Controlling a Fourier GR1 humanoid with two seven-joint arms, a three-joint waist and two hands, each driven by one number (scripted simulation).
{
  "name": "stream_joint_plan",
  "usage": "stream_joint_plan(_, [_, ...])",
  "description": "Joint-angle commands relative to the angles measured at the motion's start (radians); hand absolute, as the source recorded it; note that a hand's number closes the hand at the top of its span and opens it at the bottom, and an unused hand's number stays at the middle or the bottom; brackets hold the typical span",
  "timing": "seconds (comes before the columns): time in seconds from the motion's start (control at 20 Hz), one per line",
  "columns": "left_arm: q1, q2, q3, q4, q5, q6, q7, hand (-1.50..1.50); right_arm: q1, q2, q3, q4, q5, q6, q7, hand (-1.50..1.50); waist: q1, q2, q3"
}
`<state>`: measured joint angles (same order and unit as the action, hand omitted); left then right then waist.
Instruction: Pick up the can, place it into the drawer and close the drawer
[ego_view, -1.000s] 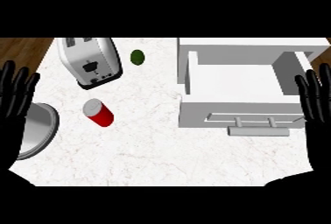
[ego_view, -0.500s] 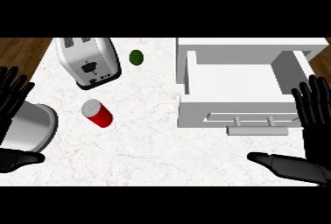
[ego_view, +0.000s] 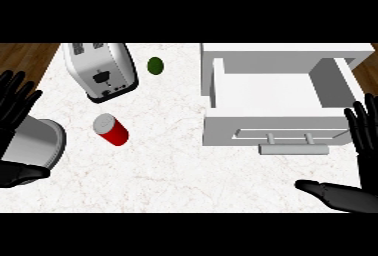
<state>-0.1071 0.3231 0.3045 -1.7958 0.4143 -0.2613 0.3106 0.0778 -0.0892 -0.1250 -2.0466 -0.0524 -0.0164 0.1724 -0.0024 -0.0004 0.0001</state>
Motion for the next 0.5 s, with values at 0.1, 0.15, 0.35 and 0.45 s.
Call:
stream_joint_plan(0.1, [-0.018,-0.044,-0.057,0.039,-0.058,0.017,0.013,-1.5,0.085,0.038,0.022,-0.002,0.037,0.009,-0.067,-1.5,-0.001,0.0,0.0])
stream_joint_plan(0.15, [-0.025,-0.063,-0.07,0.1,-0.125,0.013,-0.074,-1.5,-0.005,0.03,0.028,0.005,0.044,-0.018,-0.004,-1.5,0.0,0.001,0.0])
stream_joint_plan(0.35, [0.076,-0.115,-0.112,0.073,-0.172,0.01,-0.115,-1.5,0.029,-0.015,-0.053,-0.037,-0.037,0.039,-0.018,-1.5,0.002,0.0,0.0])
stream_joint_plan(0.45, [0.014,-0.112,-0.121,0.185,-0.243,0.03,-0.175,-1.5,0.114,0.0,-0.067,-0.074,-0.067,0.066,-0.054,-1.5,-0.004,0.0,0.0])
